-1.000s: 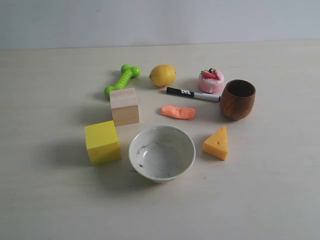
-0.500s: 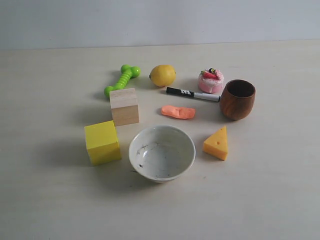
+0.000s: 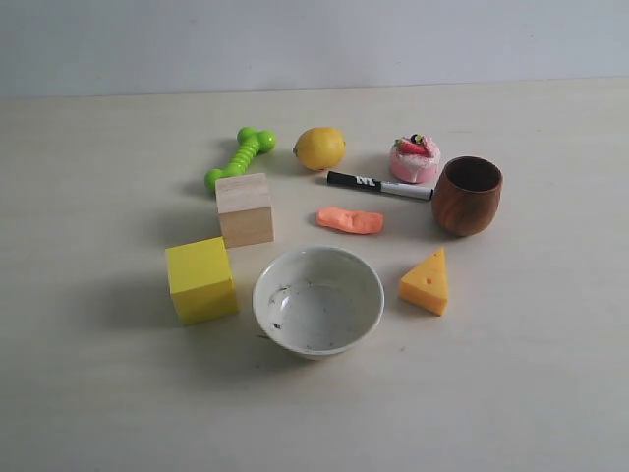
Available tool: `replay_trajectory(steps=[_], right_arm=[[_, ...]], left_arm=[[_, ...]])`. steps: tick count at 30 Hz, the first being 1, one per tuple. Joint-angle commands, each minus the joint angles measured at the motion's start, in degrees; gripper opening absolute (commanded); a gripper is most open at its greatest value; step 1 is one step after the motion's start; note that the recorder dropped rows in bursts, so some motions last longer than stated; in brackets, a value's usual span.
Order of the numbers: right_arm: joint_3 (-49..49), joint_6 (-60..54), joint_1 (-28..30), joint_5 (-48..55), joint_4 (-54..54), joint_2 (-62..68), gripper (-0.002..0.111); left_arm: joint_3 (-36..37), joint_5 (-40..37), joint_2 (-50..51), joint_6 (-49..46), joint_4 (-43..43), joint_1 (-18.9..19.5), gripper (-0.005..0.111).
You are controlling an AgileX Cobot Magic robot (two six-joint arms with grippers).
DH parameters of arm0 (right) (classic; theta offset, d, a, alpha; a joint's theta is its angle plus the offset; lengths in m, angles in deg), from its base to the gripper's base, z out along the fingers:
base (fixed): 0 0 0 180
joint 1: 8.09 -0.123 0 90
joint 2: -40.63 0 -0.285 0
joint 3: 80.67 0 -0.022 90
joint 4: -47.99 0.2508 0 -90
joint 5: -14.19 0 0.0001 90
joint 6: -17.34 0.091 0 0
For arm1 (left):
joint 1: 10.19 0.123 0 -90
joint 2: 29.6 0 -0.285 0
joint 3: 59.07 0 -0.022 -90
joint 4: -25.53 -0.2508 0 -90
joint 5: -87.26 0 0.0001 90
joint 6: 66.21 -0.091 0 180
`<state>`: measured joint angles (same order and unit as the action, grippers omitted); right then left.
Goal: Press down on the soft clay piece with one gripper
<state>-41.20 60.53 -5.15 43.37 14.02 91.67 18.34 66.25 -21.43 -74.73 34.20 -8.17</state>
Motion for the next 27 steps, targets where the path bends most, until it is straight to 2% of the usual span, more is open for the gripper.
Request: replay_trajectory(steps=[1, 10, 14, 17, 19, 21, 23, 27], right_arm=[[4.9, -2.6, 2.8, -1.0, 0.6, -9.1, 0.0], [11.1, -3.2, 3.1, -2.4, 3.1, -16.6, 0.0], [15.0, -7.6, 3.1, -13.6, 6.3, -16.5, 0.0], [18.3, -10.1, 3.1, -18.1, 7.0, -18.4, 0.0], [21.0, -18.5, 3.1, -18.3, 12.5, -21.8, 0.0], [25.0, -40.2, 3.1, -18.5, 30.7, -26.6, 0.0], [28.0, -50.2, 3.1, -18.6, 39.5, -30.5, 0.0], [33.5, -50.5, 3.1, -20.9, 39.2, -37.4, 0.0]], left_arm=[[-0.2, 0.5, -0.4, 0.1, 0.3, -0.3, 0.0], [-0.2, 0.5, -0.4, 0.1, 0.3, -0.3, 0.0], [-0.2, 0.5, -0.4, 0.1, 0.3, -0.3, 0.0], [-0.2, 0.5, -0.4, 0.1, 0.3, -0.3, 0.0], [-0.2, 0.5, -0.4, 0.1, 0.3, -0.3, 0.0], [-0.2, 0.5, -0.4, 0.1, 0.3, -0.3, 0.0], [-0.2, 0.5, -0.4, 0.1, 0.3, -0.3, 0.0], [-0.2, 0.5, -0.4, 0.1, 0.3, -0.3, 0.0]])
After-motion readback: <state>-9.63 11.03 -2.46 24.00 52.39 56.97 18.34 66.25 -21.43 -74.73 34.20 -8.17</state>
